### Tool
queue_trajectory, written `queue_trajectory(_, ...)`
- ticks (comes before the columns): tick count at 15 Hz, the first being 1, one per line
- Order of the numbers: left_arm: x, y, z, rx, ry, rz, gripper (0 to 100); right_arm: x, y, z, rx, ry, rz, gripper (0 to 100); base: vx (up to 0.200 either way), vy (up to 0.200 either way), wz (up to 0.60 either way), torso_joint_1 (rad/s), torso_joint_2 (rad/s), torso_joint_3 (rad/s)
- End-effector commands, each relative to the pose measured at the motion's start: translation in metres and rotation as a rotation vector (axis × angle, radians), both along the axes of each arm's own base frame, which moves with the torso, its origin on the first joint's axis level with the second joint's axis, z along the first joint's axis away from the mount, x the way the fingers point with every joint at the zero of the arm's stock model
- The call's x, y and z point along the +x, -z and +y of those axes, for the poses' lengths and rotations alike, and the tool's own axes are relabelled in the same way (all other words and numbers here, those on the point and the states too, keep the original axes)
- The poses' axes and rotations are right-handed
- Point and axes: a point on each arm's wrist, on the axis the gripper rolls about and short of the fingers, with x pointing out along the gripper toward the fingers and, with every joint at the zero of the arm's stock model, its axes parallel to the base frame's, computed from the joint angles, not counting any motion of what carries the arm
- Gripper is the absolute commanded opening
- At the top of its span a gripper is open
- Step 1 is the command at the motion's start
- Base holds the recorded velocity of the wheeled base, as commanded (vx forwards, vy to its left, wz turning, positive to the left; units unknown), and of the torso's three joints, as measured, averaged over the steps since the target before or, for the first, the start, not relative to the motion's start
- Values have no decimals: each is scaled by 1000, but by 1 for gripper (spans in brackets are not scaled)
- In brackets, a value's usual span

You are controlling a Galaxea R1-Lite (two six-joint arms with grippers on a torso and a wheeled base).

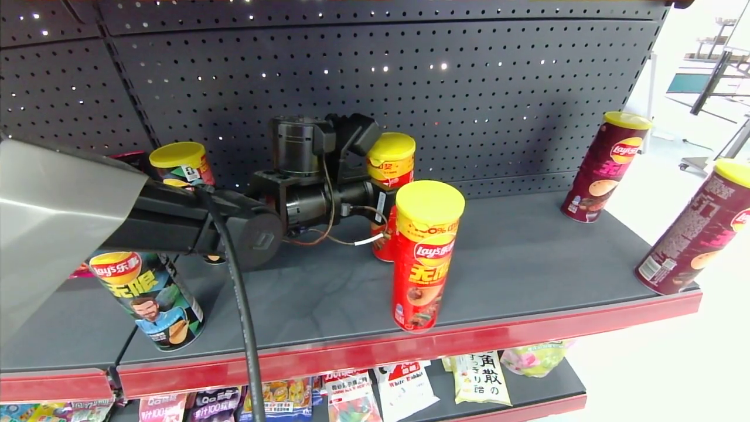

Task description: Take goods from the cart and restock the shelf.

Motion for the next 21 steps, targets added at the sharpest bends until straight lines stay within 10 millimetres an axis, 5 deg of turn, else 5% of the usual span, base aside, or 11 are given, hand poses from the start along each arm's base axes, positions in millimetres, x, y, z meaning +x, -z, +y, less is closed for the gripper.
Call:
queue_trajectory(1,-1,-2,1,-2,0,-3,0,0,0,0,-1,-1,2,100,0,0,0,0,0,0)
queue_trajectory(5,-2,0,1,2,-2,2,0,0,0,0,-1,-1,2,100,0,0,0,0,0,0)
queue_trajectory(6,-2,1,1,3,-2,3,100,0,0,0,-1,-1,1,100,0,0,0,0,0,0)
queue_trajectory(12,-3,0,2,-1,-14,8,100,0,0,0,-1,-1,2,100,0,0,0,0,0,0)
queue_trajectory(21,-66,-13,46,33,-39,47,100,0,0,0,-1,-1,1,100,0,0,0,0,0,0)
